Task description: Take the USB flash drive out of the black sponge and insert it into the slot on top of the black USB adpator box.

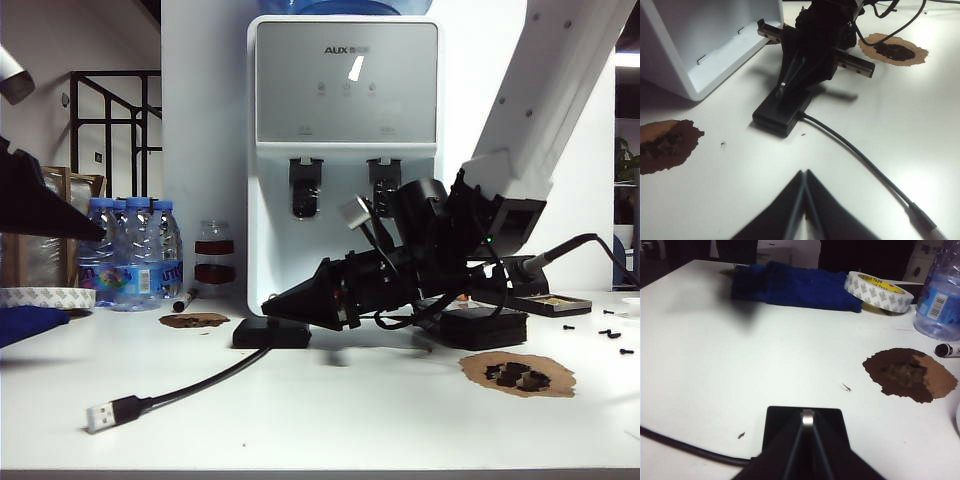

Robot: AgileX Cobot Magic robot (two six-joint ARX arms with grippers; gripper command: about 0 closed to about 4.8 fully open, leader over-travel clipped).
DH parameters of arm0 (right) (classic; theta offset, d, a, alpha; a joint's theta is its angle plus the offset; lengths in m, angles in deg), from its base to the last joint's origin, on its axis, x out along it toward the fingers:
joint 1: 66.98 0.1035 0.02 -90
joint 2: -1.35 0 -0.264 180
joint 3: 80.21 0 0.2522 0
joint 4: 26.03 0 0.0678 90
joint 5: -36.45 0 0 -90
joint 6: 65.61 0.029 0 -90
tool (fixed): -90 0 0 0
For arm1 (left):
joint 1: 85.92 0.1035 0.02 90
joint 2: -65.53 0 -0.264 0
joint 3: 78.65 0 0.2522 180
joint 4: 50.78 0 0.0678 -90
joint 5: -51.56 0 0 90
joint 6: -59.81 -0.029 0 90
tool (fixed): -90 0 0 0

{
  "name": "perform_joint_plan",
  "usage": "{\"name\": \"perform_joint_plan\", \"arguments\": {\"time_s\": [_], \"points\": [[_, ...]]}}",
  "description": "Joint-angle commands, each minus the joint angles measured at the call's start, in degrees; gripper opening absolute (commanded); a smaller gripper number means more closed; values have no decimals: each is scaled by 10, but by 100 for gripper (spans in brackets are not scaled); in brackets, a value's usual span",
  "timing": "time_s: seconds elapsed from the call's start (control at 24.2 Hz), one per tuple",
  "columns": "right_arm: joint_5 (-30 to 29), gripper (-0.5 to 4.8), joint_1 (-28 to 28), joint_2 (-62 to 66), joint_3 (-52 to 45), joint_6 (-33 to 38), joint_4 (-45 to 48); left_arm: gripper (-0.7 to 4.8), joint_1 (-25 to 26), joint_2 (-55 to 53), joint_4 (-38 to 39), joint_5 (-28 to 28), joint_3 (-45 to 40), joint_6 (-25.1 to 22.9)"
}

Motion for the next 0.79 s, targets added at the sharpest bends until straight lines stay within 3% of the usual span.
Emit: {"name": "perform_joint_plan", "arguments": {"time_s": [0.04, 0.21, 0.37, 0.45, 0.62, 0.66, 0.79], "points": [[98, -3, 12, 9, -3, -110, -127, -4, 2, 3, -1, 1, 2, -5], [164, -3, 23, 9, 19, -183, -225, -4, 2, 3, 0, 2, 2, -5], [168, -3, 23, 11, 24, -178, -232, -4, 2, 3, 0, 2, 2, -5], [204, -3, 23, 16, 24, -186, -251, -4, 2, 3, 0, 2, 2, -5], [211, -3, 24, 42, 25, -207, -265, -4, 2, 3, 0, 2, 2, -5], [240, -4, 25, 46, 26, -221, -271, -4, 2, 3, 0, 2, 2, -5], [227, -4, 25, 45, 26, -221, -261, -4, 2, 3, 0, 2, 2, -5]]}}
